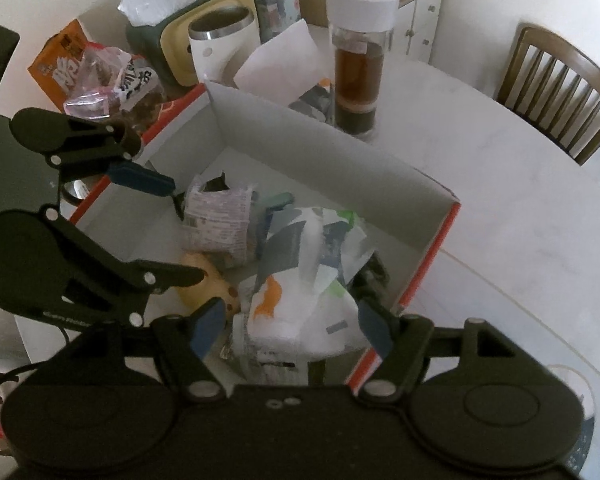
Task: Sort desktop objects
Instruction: 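Open both tools and withdraw them from the box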
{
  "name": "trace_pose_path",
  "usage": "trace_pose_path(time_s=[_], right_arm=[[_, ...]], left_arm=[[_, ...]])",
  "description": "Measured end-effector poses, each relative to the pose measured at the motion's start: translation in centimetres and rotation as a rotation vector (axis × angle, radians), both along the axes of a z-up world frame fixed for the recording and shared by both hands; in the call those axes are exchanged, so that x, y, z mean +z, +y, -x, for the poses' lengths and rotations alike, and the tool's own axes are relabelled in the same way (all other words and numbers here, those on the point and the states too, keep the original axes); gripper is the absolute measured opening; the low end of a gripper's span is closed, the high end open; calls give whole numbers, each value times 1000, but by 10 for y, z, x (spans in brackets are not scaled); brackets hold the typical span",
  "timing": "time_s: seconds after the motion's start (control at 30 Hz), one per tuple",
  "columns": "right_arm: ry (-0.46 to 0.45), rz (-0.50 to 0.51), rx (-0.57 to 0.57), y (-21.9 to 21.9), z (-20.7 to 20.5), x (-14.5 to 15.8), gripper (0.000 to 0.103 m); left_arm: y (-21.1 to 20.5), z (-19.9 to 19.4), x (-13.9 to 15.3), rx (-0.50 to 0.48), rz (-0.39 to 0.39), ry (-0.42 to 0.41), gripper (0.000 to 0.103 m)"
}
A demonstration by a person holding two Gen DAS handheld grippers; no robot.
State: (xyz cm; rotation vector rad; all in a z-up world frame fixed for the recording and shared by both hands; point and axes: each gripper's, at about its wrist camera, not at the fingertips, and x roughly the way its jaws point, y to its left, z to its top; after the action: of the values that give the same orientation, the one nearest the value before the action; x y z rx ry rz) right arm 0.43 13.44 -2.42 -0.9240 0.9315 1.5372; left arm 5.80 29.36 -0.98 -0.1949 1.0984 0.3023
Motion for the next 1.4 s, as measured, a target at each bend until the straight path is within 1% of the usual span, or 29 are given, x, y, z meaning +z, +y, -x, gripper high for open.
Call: trace_pose_path(time_s=[0.07, 0.23, 0.3, 0.33, 0.47, 0.53, 0.63, 0.83, 0.97, 1.17, 1.4], right_arm=[[-2, -5, -3, -4, 0, 3, 74], [14, -22, -5, -18, -1, 11, 74], [21, -35, -11, -24, -2, 14, 74], [22, -40, -13, -27, -3, 16, 74], [24, -62, -23, -39, -5, 21, 75], [27, -75, -24, -45, -7, 24, 76], [21, -95, -24, -55, -8, 28, 76], [16, -136, -26, -76, -8, 35, 76], [16, -172, -31, -91, -8, 41, 76], [8, -211, -43, -107, -9, 47, 76], [-6, -257, -64, -126, -9, 48, 76]], left_arm=[[-4, 1, 3, 9, 0, -6, 84], [-13, 4, 10, 29, -8, -32, 88], [-16, 5, 13, 41, -12, -43, 92], [-18, 5, 15, 45, -11, -52, 97], [-24, 8, 20, 67, -6, -70, 102], [-27, 11, 23, 83, 4, -83, 103], [-34, 15, 28, 104, -13, -107, 103], [-46, 24, 35, 149, 8, -158, 103], [-60, 30, 41, 172, -10, -191, 103], [-76, 39, 44, 199, -1, -215, 103], [-98, 48, 48, 225, -56, -244, 103]])
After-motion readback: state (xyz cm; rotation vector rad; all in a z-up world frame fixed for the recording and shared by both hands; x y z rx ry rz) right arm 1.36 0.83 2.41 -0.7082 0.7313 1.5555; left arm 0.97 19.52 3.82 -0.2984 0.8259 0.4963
